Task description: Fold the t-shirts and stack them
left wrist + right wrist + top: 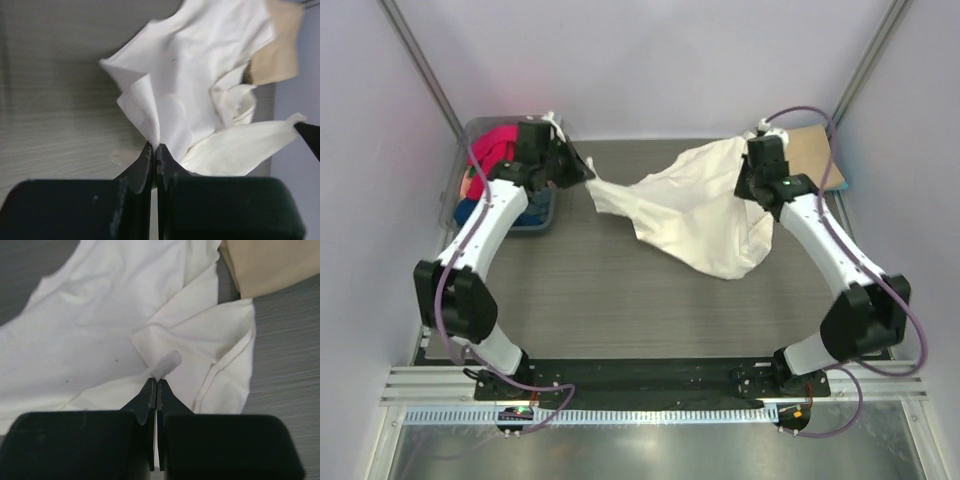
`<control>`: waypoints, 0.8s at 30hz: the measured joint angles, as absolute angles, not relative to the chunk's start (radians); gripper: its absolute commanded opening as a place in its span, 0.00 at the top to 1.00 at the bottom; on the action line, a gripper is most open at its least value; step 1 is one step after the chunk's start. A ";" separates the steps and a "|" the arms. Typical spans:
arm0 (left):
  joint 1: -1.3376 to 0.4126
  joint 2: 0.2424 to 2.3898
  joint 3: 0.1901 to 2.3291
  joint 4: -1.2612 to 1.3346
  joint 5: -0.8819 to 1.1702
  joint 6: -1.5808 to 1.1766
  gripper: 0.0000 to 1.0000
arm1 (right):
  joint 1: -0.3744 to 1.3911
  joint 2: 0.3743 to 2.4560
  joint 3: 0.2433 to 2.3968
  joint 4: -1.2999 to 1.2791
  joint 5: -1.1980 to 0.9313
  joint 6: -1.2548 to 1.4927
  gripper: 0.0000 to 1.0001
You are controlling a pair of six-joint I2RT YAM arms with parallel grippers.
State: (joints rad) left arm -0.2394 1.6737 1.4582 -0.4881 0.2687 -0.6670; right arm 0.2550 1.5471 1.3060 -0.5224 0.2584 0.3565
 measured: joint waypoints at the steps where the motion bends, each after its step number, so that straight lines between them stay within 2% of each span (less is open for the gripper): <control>1: -0.239 1.636 1.515 -0.520 0.260 -0.650 1.00 | 0.255 1.498 1.329 -0.539 0.264 0.354 0.99; 10: -0.237 1.335 2.031 -0.833 0.161 -0.507 1.00 | 0.255 1.001 1.493 -0.634 0.330 0.340 0.99; 14: -0.235 1.207 2.184 -0.915 0.124 -0.451 1.00 | 0.255 0.810 1.550 -0.672 0.356 0.335 0.99; 17: -0.235 1.089 2.204 -0.941 0.114 -0.416 1.00 | 0.255 0.693 1.584 -0.686 0.369 0.334 0.99; 24: -0.235 0.762 2.048 -0.883 0.150 -0.403 1.00 | 0.255 0.517 1.624 -0.720 0.382 0.345 0.99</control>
State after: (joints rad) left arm -0.2352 0.7620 2.0476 -0.8833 0.1501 -0.4034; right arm 0.2554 0.5167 1.6238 -0.7197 0.3820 0.3447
